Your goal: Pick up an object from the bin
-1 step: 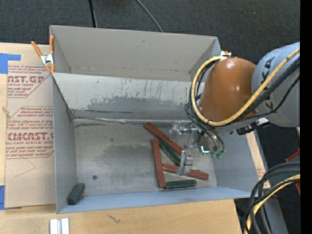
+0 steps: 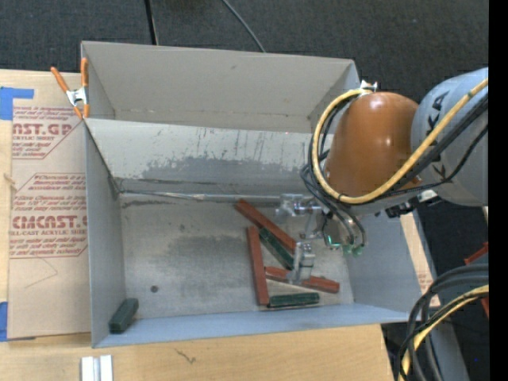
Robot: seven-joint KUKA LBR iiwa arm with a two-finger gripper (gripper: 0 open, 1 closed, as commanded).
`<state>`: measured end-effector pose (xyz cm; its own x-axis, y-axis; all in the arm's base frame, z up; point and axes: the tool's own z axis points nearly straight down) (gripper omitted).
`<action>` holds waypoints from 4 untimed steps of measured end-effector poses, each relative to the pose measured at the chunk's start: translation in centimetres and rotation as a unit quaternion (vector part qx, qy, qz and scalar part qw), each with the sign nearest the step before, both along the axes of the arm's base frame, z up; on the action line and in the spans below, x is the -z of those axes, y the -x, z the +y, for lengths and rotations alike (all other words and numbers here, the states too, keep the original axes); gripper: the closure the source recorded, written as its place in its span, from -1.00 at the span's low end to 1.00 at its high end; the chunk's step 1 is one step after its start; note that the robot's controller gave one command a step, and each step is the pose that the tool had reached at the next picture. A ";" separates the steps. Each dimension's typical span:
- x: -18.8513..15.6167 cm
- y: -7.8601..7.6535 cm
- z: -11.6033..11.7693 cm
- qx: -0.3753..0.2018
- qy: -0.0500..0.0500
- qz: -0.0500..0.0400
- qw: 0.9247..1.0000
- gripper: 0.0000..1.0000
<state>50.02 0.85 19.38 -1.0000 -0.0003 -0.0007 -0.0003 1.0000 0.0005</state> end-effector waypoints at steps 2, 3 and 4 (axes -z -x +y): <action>8.6 -2.0 -2.0 -0.092 0.000 0.001 0.996 -1.00; 10.4 -1.8 -2.5 -0.001 0.000 0.000 1.000 -1.00; 11.4 -1.9 -3.0 0.067 -0.001 0.001 0.998 -1.00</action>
Offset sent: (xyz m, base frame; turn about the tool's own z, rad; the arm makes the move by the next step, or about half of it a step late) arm 0.0414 -0.0228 -0.1182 -0.0147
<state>51.90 -2.14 7.96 -0.9909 0.1343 0.0006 0.1343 0.9909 0.0017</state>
